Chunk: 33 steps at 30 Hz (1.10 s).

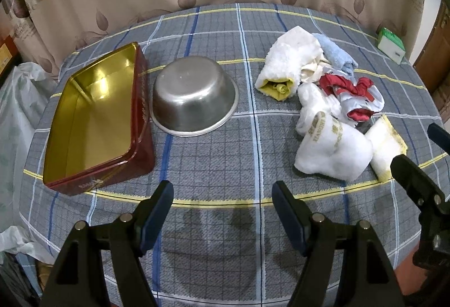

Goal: Organize soft objects

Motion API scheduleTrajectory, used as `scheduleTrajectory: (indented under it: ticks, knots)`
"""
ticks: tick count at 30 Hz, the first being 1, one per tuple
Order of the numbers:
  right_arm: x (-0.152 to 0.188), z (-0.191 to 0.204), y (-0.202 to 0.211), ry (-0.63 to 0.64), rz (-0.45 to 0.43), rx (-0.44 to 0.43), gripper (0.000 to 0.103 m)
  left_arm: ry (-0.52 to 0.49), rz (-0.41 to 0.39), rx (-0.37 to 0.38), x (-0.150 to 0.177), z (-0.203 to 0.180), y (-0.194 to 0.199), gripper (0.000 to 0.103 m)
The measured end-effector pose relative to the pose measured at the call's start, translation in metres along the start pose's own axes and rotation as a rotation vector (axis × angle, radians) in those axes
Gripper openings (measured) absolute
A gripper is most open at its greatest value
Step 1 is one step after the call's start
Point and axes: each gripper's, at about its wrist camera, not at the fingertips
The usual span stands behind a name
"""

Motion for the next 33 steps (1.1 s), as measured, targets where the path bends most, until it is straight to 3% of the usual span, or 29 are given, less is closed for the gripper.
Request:
scheduleTrajectory:
  ticks: [18,33]
  knots:
    - [-0.001,-0.024,-0.01,0.01,0.022,0.047,0.101,-0.024,-0.004,0.062,-0.006,-0.006,-0.007,0.074]
    - [-0.002,-0.059,-0.073,0.04,0.146,0.078,0.1,-0.086,0.002,0.158,-0.015,-0.022,-0.023,0.074]
Point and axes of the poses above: each gripper's, at about its wrist camera, not at the fingertips, and y roughly against the way its jaws point, z to its left, x to its underside, and after that the axes turned 14 degrees about -y, right-handed
